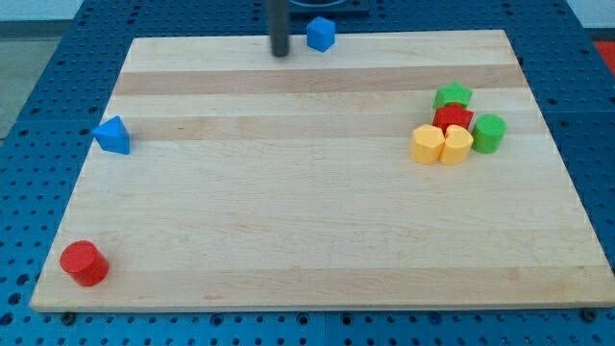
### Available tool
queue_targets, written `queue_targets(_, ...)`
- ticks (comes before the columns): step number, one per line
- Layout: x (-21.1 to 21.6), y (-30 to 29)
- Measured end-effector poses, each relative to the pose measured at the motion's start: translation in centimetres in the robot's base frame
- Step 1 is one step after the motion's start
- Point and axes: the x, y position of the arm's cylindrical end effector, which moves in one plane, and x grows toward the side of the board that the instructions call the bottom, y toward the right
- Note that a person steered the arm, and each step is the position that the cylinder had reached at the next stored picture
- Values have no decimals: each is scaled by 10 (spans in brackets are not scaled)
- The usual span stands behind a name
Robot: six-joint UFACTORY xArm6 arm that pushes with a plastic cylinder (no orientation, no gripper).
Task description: Push the triangle slightly to the top
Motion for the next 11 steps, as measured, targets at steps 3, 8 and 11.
queue_targets(3,38,-201)
queue_targets(8,184,-154)
queue_targets(11,170,-187)
